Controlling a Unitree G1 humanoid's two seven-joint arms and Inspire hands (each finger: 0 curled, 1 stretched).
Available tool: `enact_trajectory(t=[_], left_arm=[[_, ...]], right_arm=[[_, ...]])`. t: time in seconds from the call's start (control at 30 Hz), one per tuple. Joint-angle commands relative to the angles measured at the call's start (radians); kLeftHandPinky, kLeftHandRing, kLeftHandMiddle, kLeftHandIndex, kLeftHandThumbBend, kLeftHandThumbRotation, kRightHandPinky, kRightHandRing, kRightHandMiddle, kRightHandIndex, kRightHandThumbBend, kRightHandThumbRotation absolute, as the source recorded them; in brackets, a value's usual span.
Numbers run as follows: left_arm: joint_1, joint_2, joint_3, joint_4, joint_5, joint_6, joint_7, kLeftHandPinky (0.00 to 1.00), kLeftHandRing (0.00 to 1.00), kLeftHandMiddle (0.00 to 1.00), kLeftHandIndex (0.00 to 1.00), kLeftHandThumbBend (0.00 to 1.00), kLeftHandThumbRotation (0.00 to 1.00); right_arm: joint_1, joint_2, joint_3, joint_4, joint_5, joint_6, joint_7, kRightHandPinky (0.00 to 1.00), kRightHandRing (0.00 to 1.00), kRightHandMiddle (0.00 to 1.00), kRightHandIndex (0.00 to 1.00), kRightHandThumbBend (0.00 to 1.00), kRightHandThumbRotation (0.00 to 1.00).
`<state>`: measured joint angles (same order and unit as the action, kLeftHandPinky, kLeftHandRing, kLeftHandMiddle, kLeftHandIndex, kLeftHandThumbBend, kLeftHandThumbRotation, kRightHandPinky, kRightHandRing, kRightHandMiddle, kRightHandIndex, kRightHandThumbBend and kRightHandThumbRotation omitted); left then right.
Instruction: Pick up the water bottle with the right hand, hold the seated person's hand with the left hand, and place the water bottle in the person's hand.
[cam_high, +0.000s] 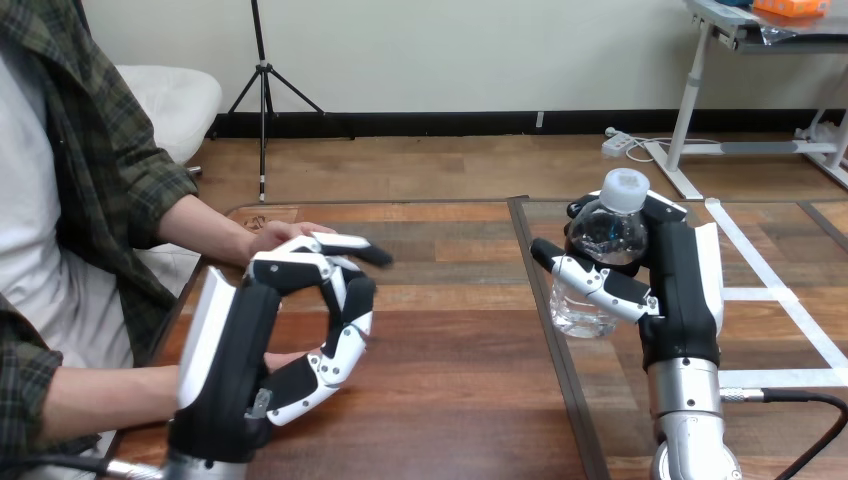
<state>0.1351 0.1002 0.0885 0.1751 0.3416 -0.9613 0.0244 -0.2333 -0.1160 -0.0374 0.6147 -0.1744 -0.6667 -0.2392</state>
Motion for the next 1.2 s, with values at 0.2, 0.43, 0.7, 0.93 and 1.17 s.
enact_trajectory(t=[0.2,0.43,0.7,0.93,1.17], left_arm=[[0.011,0.023,0.065,-0.099,0.117,0.022,0.110,0.61,0.77,0.83,0.84,0.67,0.00],[0.049,0.035,0.094,-0.165,0.193,0.098,0.151,0.65,0.81,0.86,0.87,0.70,0.01],[0.090,0.056,0.107,-0.230,0.238,0.186,0.157,0.69,0.84,0.89,0.89,0.76,0.01],[0.122,0.083,0.112,-0.277,0.276,0.255,0.160,0.70,0.84,0.91,0.90,0.80,0.03],[0.143,0.113,0.116,-0.304,0.312,0.310,0.163,0.68,0.84,0.92,0.92,0.82,0.05]], right_arm=[[-0.047,0.004,-0.002,-0.062,0.001,-0.006,0.001,0.34,0.40,0.46,0.48,0.71,0.00],[-0.049,0.010,0.000,-0.053,0.007,-0.012,0.004,0.33,0.39,0.45,0.48,0.71,0.00],[-0.049,0.012,0.003,-0.043,-0.002,-0.019,-0.003,0.33,0.39,0.45,0.47,0.71,0.00],[-0.046,0.011,0.003,-0.045,0.001,-0.016,0.002,0.33,0.39,0.45,0.47,0.72,0.00],[-0.045,0.012,0.001,-0.050,0.007,-0.013,0.006,0.32,0.38,0.44,0.47,0.72,0.00]])
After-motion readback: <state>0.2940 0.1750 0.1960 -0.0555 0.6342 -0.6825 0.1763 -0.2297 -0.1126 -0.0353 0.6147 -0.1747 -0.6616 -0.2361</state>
